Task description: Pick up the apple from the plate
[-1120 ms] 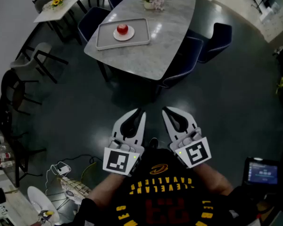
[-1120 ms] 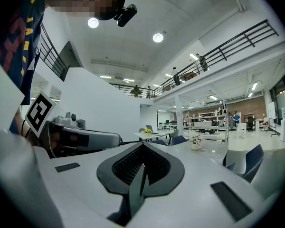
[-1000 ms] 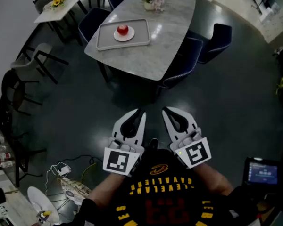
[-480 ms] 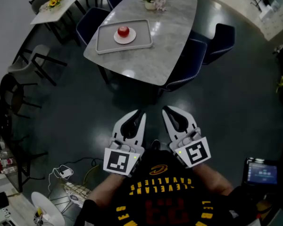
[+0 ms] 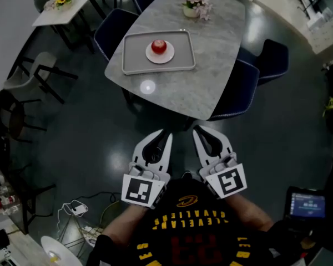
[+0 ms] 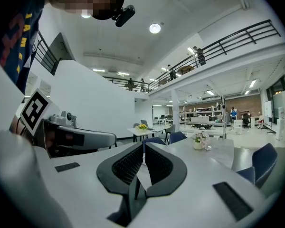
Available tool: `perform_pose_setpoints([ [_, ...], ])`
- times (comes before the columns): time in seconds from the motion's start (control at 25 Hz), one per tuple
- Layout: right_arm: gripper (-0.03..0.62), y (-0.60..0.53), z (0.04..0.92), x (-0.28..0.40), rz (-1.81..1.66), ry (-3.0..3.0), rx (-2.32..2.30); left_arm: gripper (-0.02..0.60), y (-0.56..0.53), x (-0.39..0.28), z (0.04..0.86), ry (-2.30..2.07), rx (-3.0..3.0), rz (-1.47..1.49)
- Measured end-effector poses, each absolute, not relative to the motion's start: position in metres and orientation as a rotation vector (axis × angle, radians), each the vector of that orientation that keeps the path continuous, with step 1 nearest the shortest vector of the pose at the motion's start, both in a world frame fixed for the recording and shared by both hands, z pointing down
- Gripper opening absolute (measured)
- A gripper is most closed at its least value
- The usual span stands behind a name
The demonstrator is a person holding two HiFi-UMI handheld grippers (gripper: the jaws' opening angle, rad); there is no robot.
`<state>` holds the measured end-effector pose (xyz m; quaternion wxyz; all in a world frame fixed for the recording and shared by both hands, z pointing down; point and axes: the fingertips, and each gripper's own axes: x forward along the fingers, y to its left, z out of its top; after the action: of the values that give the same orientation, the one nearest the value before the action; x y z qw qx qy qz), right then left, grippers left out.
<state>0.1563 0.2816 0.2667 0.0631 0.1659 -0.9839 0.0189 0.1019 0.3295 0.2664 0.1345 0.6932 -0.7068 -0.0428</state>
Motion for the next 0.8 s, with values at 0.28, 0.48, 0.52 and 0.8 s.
perform_pose_setpoints([
  [0.28,0.006,0.264,0.274,0.094,0.041,-2.936,0.527,0.043,0.315,0.033,0.273,-2.037,1.977,-0.148],
  [0.48,0.006,0.25,0.28,0.065,0.075,-2.907,0.537,0.043,0.3,0.002,0.272,-2.016,1.962,-0.16],
  [0.52,0.006,0.247,0.282,0.062,0.084,-2.899,0.538,0.043,0.297,-0.002,0.275,-2.012,1.949,-0.157],
  [0.8,0.006,0.213,0.304,0.043,0.17,-2.868,0.518,0.043,0.272,-0.023,0.289,-2.019,1.886,-0.12],
])
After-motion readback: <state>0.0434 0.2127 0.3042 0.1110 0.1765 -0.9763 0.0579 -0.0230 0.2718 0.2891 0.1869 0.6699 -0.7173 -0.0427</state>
